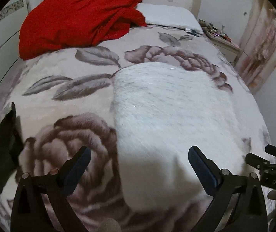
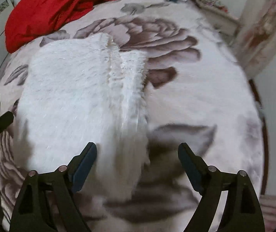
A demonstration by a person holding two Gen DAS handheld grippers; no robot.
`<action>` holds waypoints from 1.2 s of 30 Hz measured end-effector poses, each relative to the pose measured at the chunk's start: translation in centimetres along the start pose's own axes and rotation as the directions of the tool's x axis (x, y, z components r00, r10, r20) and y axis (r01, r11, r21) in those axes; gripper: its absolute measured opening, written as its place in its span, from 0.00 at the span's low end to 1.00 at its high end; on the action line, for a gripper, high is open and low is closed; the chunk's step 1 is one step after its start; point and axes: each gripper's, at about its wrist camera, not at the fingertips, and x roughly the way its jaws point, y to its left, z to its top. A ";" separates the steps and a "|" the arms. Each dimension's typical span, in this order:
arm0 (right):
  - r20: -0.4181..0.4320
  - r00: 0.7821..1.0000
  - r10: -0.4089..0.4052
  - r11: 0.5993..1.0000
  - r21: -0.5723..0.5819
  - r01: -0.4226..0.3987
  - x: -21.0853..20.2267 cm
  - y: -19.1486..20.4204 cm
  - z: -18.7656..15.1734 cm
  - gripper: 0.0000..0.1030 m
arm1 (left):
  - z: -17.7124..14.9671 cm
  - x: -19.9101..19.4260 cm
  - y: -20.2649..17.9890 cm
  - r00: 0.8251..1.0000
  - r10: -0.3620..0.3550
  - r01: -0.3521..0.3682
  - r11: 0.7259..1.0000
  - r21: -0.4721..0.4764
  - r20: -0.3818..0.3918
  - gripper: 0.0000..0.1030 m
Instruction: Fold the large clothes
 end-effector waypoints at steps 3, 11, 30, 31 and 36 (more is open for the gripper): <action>0.030 0.999 -0.027 0.999 0.032 0.026 -4.6 -0.1 -1.2 0.86 | -0.4 -3.8 -1.1 1.000 0.007 -0.007 1.000 -0.003 0.016 1.00; 0.130 0.988 -0.084 0.995 0.062 0.076 -20.8 0.1 -5.8 0.87 | -0.3 -17.2 -3.6 0.996 0.020 -0.016 0.999 -0.048 0.088 1.00; 0.384 0.923 -0.028 1.000 -0.001 0.031 -59.1 -0.4 -17.1 0.88 | -4.3 -45.6 -8.1 0.975 0.087 -0.075 0.995 -0.069 0.203 1.00; 0.397 0.917 -0.027 0.999 -0.006 0.032 -60.3 -0.4 -17.6 0.88 | -4.5 -46.4 -8.3 0.973 0.091 -0.078 0.994 -0.071 0.212 1.00; 0.436 0.900 -0.020 1.000 -0.012 0.028 -64.8 -0.8 -19.7 0.88 | -5.5 -48.9 -8.8 0.966 0.104 -0.088 0.993 -0.078 0.236 1.00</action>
